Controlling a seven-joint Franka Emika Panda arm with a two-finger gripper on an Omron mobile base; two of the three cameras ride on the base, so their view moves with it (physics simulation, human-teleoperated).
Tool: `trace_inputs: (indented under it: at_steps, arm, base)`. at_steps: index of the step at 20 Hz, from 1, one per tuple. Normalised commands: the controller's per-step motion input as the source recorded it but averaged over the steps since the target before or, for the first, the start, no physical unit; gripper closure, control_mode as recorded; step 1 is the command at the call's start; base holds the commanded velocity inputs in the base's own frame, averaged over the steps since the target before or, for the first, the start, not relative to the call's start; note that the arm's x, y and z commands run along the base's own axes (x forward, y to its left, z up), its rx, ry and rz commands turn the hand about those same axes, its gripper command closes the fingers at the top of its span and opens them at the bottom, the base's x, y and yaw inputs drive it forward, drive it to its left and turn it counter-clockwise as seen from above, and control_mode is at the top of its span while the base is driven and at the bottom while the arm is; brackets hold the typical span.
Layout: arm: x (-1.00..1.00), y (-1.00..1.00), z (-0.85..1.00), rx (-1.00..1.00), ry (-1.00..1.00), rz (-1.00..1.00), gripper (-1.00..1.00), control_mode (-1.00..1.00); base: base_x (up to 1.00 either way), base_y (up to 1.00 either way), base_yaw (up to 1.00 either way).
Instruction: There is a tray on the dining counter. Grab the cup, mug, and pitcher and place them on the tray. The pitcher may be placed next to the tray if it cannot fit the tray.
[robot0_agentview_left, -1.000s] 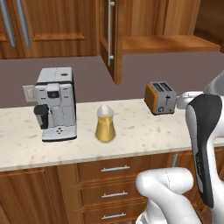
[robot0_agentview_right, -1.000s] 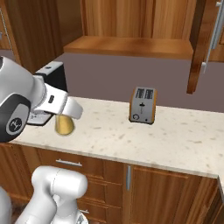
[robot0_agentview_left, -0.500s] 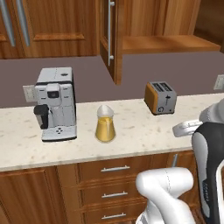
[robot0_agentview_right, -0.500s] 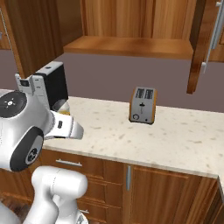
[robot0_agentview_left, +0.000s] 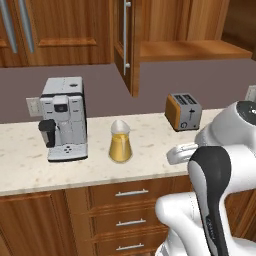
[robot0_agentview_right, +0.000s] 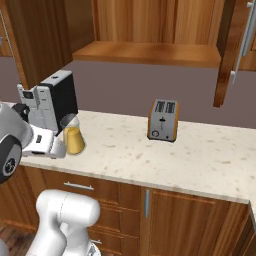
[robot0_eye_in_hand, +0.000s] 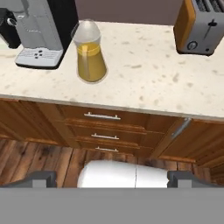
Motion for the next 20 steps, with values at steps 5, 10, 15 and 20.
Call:
trace_inputs:
  at_steps: [5, 10, 15, 20]
  arm:
    - [0.37, 0.60, -0.42, 0.02, 0.05, 0.00, -1.00, -1.00]
    - [0.50, 0.36, -0.23, 0.02, 0.00, 0.00, -1.00, -1.00]
    - [0.45, 0.14, -0.05, 0.00, 0.07, 0.00, -1.00, -1.00]
    - [0.32, 0.00, -0.05, 0.00, 0.02, 0.00, -1.00, -1.00]
  base:
    - [0.00, 0.00, 0.00]
    - [0.00, 0.00, 0.00]
    - [0.00, 0.00, 0.00]
    - [0.00, 0.00, 0.00]
